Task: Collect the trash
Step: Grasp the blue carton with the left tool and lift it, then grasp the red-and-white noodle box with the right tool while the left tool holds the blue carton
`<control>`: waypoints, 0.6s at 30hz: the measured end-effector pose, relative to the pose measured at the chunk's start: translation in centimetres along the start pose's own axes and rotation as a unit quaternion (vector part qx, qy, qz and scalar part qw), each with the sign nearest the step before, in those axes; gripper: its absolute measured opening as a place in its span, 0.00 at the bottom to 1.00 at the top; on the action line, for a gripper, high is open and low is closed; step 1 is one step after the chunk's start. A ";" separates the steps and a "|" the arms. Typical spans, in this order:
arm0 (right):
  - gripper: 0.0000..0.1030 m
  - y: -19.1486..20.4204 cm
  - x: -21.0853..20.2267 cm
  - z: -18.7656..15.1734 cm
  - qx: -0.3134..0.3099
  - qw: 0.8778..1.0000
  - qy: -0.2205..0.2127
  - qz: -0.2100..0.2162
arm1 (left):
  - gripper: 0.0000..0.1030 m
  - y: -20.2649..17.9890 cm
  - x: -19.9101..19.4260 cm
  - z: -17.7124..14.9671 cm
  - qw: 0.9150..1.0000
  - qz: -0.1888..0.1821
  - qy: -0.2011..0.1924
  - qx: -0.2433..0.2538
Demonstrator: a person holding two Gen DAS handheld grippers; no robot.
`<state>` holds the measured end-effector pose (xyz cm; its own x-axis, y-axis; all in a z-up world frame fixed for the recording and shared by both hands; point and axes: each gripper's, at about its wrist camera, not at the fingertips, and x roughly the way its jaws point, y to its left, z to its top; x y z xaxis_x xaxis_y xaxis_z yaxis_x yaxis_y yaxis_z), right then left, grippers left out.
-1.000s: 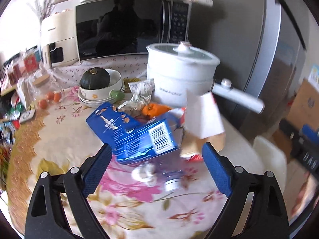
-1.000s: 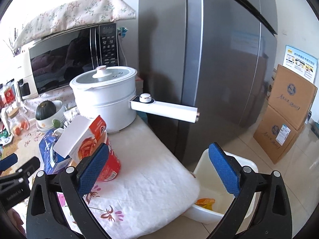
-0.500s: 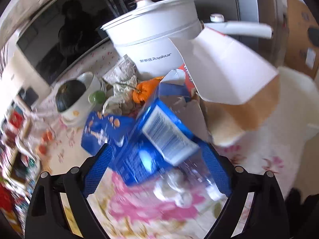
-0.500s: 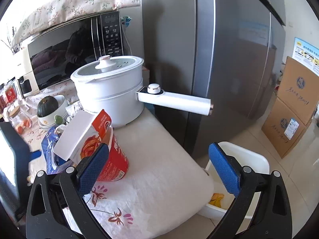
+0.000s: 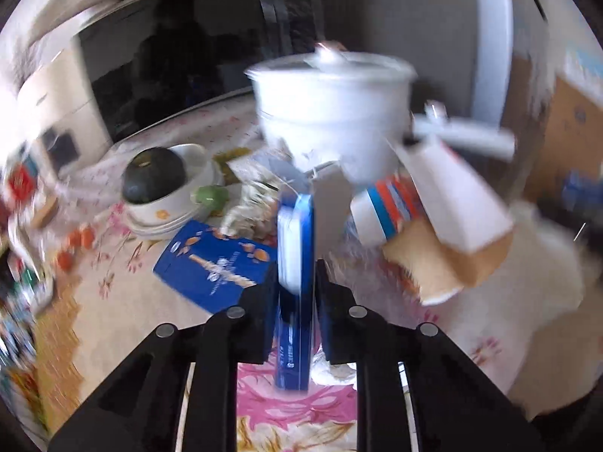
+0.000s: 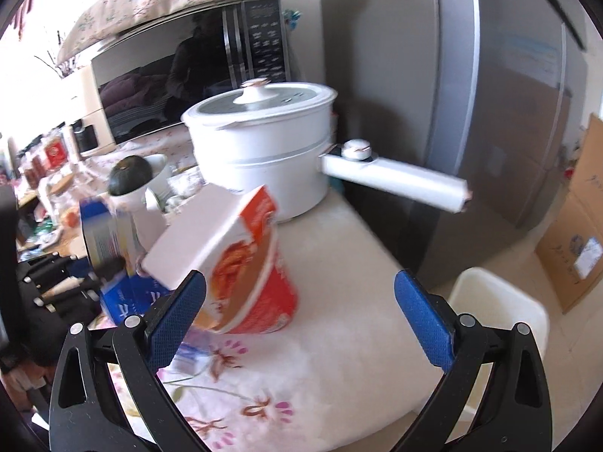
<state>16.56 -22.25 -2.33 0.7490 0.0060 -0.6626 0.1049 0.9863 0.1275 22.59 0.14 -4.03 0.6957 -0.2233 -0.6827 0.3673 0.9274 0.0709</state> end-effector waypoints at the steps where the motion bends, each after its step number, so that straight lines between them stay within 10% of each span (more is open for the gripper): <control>1: 0.93 0.0 0.4 0.1 0.011 1.000 0.009 0.019 | 0.18 1.0 -1.1 0.1 0.999 -0.009 -0.014 -0.032; 10: 0.93 -1.4 4.7 2.0 0.137 0.977 0.076 0.142 | 0.17 5.2 -8.6 1.0 0.976 -0.072 -0.133 -0.160; 18: 0.82 -0.2 7.5 2.6 0.132 0.974 0.092 0.158 | 0.18 5.2 -7.9 1.2 0.975 -0.090 -0.115 -0.168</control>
<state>23.81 -22.82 -5.41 0.6440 0.3562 -0.6771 0.0705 0.8536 0.5162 19.73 6.42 2.58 0.7724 -0.4177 -0.4785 0.3008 0.9041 -0.3036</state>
